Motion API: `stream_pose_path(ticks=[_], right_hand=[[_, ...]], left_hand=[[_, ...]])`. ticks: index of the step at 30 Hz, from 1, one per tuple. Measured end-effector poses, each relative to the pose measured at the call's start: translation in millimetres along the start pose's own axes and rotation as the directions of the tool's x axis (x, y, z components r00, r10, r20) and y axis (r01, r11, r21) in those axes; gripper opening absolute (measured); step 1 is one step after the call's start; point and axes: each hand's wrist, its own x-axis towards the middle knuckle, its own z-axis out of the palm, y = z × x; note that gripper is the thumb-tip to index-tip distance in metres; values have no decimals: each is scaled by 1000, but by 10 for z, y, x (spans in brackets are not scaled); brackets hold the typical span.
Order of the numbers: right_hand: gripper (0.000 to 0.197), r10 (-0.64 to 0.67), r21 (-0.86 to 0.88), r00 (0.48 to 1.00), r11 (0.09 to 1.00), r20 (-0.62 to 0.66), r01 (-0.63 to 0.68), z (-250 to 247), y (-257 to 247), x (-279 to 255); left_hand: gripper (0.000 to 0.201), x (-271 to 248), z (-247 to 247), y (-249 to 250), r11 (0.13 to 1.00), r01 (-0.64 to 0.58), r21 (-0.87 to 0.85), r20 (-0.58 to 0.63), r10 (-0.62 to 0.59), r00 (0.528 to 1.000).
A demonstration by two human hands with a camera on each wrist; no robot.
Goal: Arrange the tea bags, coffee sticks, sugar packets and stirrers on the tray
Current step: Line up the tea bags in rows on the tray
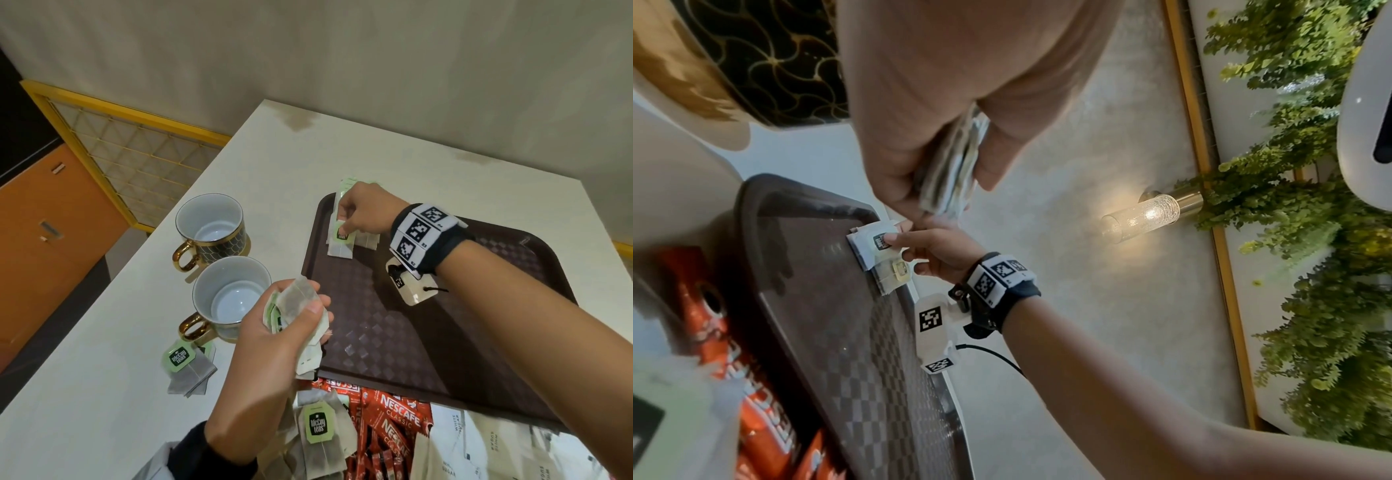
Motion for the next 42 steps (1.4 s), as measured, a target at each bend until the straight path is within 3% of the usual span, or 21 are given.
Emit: stream_pose_path(ticks=[8,11,14,20,24,28,33,35,37,40,42], right_hand=[[24,-6,-101,988,995,-152,-10,12,-12,-46],[21,-83,-167,993,984,-87,68,75,-88,-133],[12,-73,-229,997,971,-6,69,222,-142,-155],[12,-10,-249,999,968,-33,2,380,-198,-64],[14,-30,-251,999,968,-23,23,329,-214,-57],[4,-95,-62,989,994,-114,89,130,-224,-244],[17,-71,327,975,935,-208,138,-70,-250,-815],[21,-98,454,978,874,-186,174,-121,-286,-1060],[26,-159,481,983,857,-93,185,-147,-311,-1248],[24,-248,505,968,840,34,198,-96,-316,-1422],[18,-244,505,970,835,-16,219,-52,-289,-1487]], left_hand=[[18,-15,-11,-20,1000,19,-19,-19,-20,1000],[20,-11,-12,-39,999,28,-28,-24,-28,999],[18,-32,19,-56,998,44,-50,-32,-46,998],[23,-97,59,-74,979,116,-170,-12,-120,993],[23,-134,80,-23,960,147,-240,15,-148,989],[25,-117,102,46,908,255,-332,105,-233,967],[45,-46,140,194,812,410,-416,276,-318,907],[38,-37,164,230,807,430,-405,323,-314,893],[27,-42,181,242,828,419,-372,341,-297,892],[28,-65,198,228,861,390,-327,345,-276,897],[33,-93,206,211,851,410,-327,374,-282,883]])
